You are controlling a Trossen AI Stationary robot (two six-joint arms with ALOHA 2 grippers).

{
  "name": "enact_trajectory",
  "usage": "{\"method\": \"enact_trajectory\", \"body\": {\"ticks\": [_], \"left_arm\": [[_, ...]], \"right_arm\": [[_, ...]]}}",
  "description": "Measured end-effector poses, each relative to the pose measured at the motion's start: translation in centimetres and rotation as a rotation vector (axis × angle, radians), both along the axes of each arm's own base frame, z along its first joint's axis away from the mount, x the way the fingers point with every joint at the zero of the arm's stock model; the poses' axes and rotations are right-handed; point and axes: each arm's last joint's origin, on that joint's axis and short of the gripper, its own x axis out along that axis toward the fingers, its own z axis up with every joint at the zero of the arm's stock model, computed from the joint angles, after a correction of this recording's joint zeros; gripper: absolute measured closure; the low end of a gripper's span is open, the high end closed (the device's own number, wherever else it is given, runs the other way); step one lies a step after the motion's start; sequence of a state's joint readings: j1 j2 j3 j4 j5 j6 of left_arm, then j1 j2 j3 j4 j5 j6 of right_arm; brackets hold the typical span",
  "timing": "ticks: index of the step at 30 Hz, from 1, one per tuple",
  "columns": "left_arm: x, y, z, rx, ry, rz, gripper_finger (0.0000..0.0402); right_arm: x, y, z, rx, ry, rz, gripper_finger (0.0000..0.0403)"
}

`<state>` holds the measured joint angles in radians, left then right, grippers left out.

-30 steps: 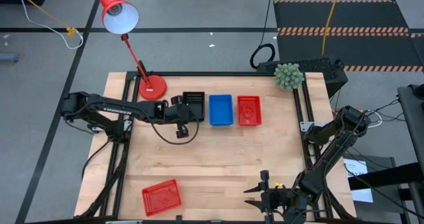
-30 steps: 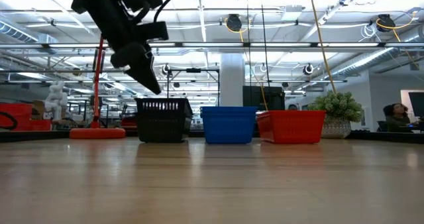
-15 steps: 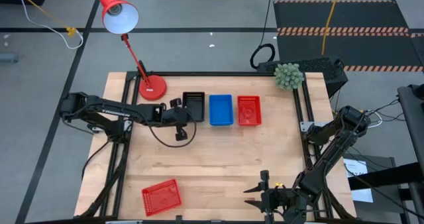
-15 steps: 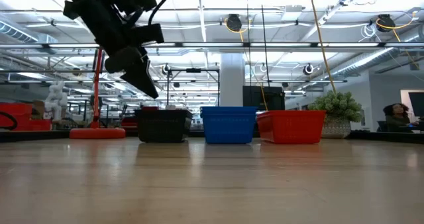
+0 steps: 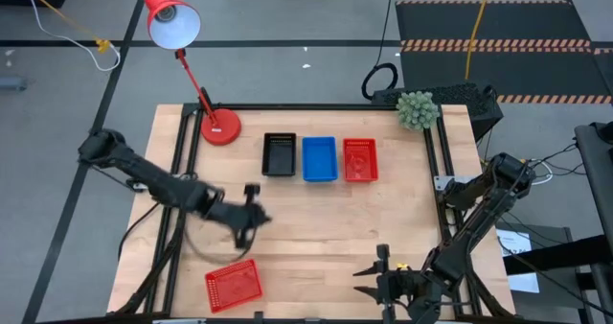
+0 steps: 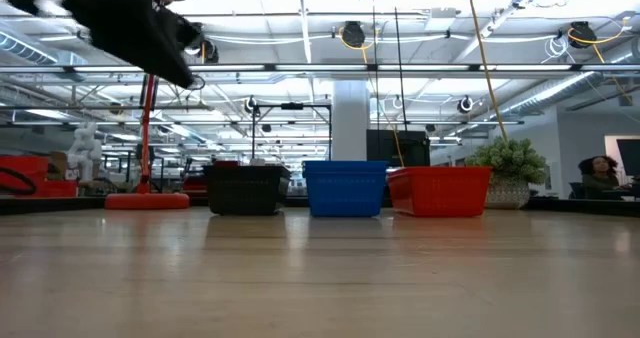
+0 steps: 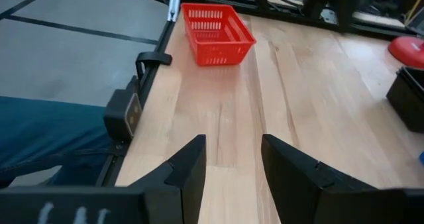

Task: Stack baskets by color
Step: Stack the red bin on the stacked red bins

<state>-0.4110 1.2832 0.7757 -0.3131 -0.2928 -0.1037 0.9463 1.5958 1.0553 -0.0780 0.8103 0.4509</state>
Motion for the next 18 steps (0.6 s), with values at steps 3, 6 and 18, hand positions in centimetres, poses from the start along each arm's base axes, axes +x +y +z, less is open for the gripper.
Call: {"method": "enact_trajectory", "body": {"ticks": [3, 6, 18], "left_arm": [[-1.2, -3.3, -0.5, -0.009, -0.002, -0.063, 0.0374], [-2.3, -6.3, -0.4, -0.023, -0.031, -0.113, 0.0345], [-3.0, -16.6, -0.1, -0.034, 0.08, -0.213, 0.0241]], "right_arm": [[0.1, -0.3, -0.2, 0.011, 0.005, -0.017, 0.0264], [0.4, -0.4, -0.2, 0.012, 0.003, -0.024, 0.0264], [1.1, -0.7, 0.1, -0.031, -0.025, -0.004, 0.0264]]}}
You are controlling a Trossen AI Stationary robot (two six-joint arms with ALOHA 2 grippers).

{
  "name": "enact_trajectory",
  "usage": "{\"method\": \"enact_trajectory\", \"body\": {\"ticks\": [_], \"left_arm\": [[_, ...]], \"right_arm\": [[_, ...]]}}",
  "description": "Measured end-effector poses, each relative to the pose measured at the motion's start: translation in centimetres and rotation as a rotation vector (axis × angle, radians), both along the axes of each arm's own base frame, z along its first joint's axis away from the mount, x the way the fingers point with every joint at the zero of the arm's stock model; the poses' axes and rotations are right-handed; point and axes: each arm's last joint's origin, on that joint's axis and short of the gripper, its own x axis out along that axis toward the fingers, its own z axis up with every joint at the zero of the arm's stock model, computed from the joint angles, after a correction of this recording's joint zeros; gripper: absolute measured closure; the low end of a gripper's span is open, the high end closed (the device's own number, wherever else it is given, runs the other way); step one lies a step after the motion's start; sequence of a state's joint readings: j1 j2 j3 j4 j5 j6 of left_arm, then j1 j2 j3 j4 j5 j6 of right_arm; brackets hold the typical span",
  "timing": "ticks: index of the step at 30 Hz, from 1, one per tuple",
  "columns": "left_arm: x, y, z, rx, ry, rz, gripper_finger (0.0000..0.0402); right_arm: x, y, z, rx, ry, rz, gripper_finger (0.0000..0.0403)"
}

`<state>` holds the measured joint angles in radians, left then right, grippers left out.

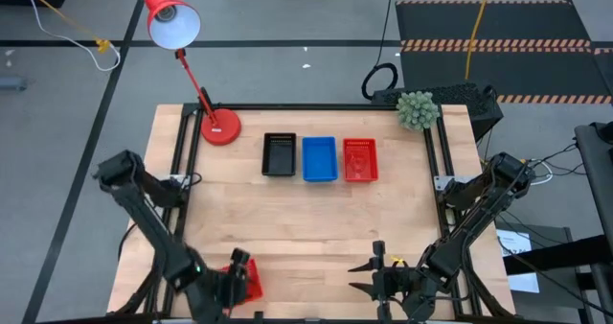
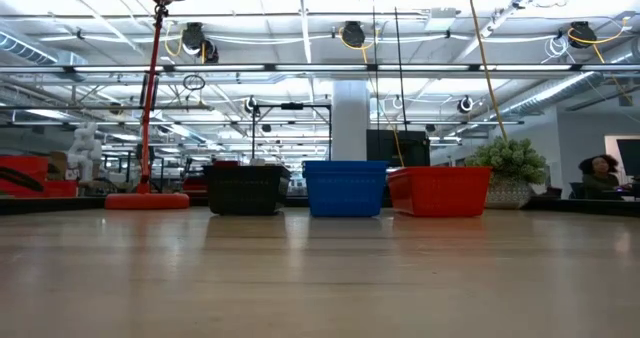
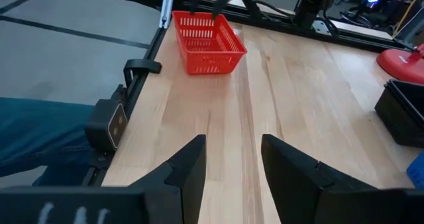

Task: Stack baskets by color
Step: Stack the red bin on the stacked red bins

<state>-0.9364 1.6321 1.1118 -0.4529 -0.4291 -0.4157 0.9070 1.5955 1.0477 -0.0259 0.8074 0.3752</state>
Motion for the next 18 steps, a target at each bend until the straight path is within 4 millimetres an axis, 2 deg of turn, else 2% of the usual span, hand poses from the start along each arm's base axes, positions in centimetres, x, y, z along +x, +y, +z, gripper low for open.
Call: {"method": "enact_trajectory", "body": {"ticks": [5, 9, 13, 18], "left_arm": [[-0.6, -3.3, 0.6, 0.081, 0.139, -0.02, 0.0223], [-2.1, -4.8, 1.4, 0.137, 0.229, -0.052, 0.0229], [-3.9, -5.6, 1.5, 0.146, 0.309, -0.132, 0.0246], [-6.1, -5.6, 1.1, 0.197, 0.417, -0.161, 0.0266]], "right_arm": [[0.0, 0.0, 0.0, -0.017, 0.0, 0.008, 0.0264], [0.0, 0.0, 0.0, -0.026, 0.0, 0.012, 0.0264], [0.0, 0.0, 0.0, -0.043, 0.001, 0.02, 0.0264], [0.0, 0.0, 0.0, -0.059, 0.001, 0.027, 0.0264]]}}
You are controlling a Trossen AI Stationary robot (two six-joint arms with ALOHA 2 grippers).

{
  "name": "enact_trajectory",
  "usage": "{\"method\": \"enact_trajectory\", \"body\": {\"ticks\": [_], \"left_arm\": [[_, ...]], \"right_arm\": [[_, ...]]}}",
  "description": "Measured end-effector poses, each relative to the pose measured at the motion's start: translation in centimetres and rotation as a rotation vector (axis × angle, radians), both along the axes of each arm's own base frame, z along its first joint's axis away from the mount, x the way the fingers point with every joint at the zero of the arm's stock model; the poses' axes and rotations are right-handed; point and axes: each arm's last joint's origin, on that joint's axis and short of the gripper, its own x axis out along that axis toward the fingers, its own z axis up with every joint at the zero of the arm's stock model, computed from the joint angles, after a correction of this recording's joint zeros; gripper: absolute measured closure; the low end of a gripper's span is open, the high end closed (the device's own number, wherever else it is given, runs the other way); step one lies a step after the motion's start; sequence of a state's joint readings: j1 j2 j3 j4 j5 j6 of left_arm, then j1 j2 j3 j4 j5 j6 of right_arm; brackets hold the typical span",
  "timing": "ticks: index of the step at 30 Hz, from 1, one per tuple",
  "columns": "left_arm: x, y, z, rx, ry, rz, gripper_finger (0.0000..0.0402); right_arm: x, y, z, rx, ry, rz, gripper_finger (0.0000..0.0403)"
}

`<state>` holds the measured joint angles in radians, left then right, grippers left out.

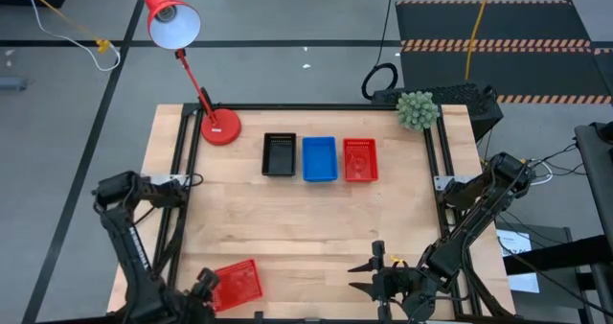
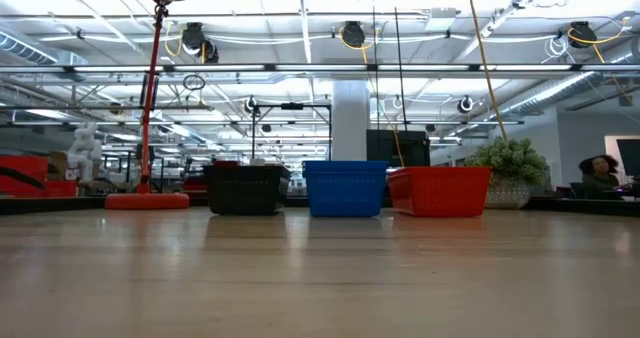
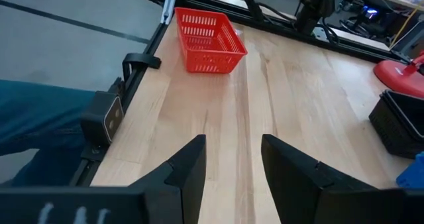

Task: Stack baskets by color
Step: Stack the red bin on the stacked red bins

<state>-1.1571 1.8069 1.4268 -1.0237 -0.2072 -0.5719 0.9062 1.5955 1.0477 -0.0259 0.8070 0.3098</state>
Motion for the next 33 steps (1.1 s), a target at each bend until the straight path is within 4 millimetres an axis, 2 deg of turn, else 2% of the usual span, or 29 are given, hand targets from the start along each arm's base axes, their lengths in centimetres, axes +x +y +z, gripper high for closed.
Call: {"method": "enact_trajectory", "body": {"ticks": [6, 12, 19, 22, 28, 33], "left_arm": [[-1.2, 0.8, -1.5, 0.107, 0.042, -0.059, 0.028], [-1.2, 2.2, -3.4, 0.191, 0.073, -0.094, 0.0281], [-1.3, 2.9, -4.6, 0.233, 0.092, -0.115, 0.0282], [-1.3, 3.1, -4.8, 0.248, 0.092, -0.143, 0.0298], [0.4, 3.7, -4.7, 0.28, 0.011, -0.127, 0.0386], [2.9, 5.1, -4.6, 0.325, -0.053, -0.043, 0.0381]], "right_arm": [[0.0, 0.0, 0.0, -0.005, 0.0, 0.002, 0.0264], [0.1, -0.1, 0.0, -0.001, -0.001, -0.003, 0.0264], [0.1, -0.1, 0.0, 0.003, -0.003, -0.003, 0.0264], [0.1, 0.0, 0.0, 0.005, -0.004, -0.003, 0.0264], [0.1, 0.0, 0.1, 0.024, -0.008, -0.011, 0.0264], [0.9, -0.7, 0.2, 0.106, -0.037, -0.104, 0.0264]]}}
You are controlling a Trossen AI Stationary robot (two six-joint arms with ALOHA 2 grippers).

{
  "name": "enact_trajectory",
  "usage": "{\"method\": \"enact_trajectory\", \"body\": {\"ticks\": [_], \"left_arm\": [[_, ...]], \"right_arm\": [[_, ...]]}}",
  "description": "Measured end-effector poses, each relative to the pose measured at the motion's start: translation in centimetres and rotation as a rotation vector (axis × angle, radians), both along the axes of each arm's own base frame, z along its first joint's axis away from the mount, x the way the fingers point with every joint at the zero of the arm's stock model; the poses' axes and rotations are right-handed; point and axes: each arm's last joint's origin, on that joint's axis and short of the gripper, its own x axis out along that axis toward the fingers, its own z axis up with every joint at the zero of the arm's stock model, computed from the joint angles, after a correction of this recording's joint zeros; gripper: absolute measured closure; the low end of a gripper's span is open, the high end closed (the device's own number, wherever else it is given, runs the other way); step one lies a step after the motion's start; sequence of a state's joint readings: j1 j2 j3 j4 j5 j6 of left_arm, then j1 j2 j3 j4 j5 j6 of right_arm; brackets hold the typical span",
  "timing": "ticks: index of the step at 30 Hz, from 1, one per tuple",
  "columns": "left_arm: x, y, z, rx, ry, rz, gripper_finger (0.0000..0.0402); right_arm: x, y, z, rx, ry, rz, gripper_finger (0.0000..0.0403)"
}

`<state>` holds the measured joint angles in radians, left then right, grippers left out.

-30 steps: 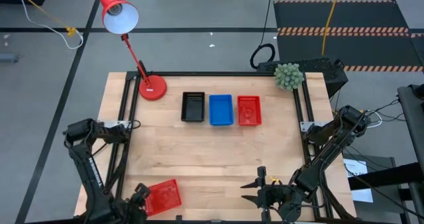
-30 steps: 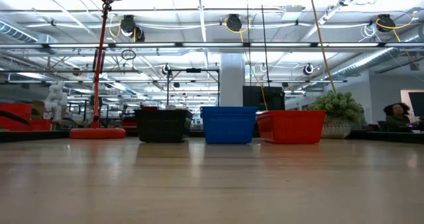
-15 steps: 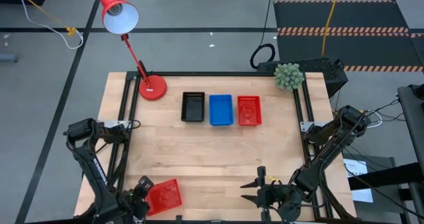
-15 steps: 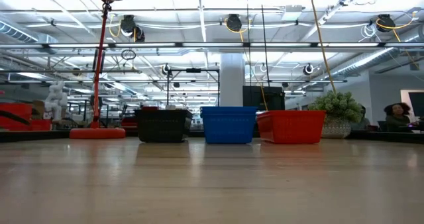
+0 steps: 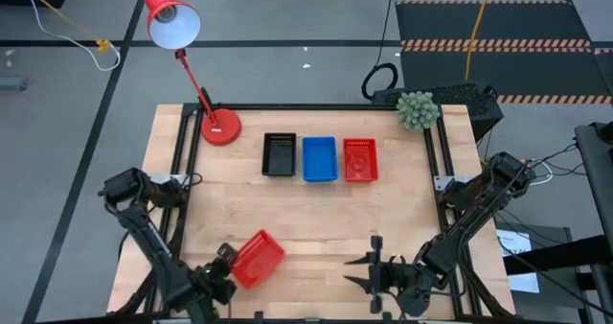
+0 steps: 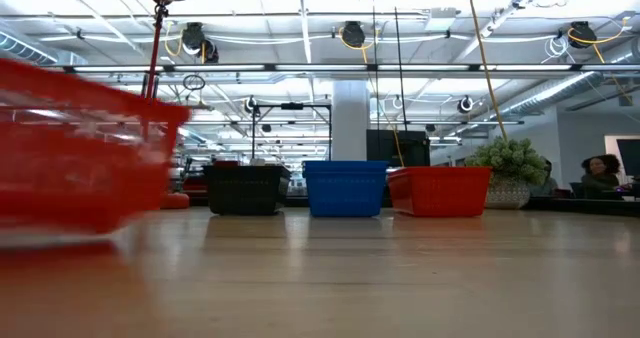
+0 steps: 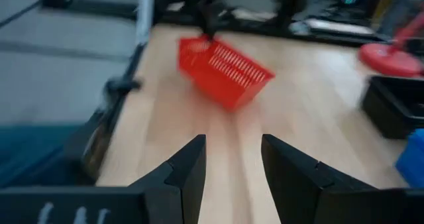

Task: Stack baskets by color
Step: Stack the red bin on the stacked red bins

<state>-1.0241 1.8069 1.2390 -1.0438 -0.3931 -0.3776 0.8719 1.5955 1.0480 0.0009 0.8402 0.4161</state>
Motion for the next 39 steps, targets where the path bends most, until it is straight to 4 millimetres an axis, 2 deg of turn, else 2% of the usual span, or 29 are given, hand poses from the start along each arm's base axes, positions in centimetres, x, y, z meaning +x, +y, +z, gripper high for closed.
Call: {"method": "enact_trajectory", "body": {"ticks": [5, 10, 15, 18, 21, 25, 28, 32, 39], "left_arm": [[3.8, 1.3, 1.9, 0.004, -0.084, 0.052, 0.0393], [8.1, 2.5, 5.8, -0.088, -0.208, 0.18, 0.0388], [10.8, 3.3, 10.4, -0.166, -0.329, 0.209, 0.0394], [12.0, 4.0, 13.0, -0.101, -0.42, 0.142, 0.0391], [13.1, 5.5, 14.6, 0.002, -0.491, 0.142, 0.0395], [14.4, 8.5, 15.0, 0.122, -0.534, 0.262, 0.0389], [15.4, 10.4, 14.8, 0.145, -0.533, 0.325, 0.0388], [16.9, 11.7, 13.4, 0.184, -0.494, 0.357, 0.0395], [18.9, 11.9, 10.5, 0.283, -0.384, 0.269, 0.0387]], "right_arm": [[1.6, -1.0, 0.6, 0.033, -0.035, -0.027, 0.0261], [3.3, -1.5, 1.7, 0.005, -0.08, -0.055, 0.0259], [4.1, -1.2, 4.5, -0.111, -0.137, -0.065, 0.0258], [4.5, -0.8, 6.7, -0.182, -0.167, -0.033, 0.0258], [4.8, -0.4, 9.0, -0.254, -0.193, -0.005, 0.026], [5.0, -0.3, 11.3, -0.339, -0.23, -0.003, 0.0265], [5.3, -1.0, 11.7, -0.434, -0.219, -0.085, 0.0267], [6.0, -2.4, 11.0, -0.502, -0.165, -0.177, 0.0268], [7.1, -4.9, 8.5, -0.524, -0.061, -0.239, 0.0268]]}}
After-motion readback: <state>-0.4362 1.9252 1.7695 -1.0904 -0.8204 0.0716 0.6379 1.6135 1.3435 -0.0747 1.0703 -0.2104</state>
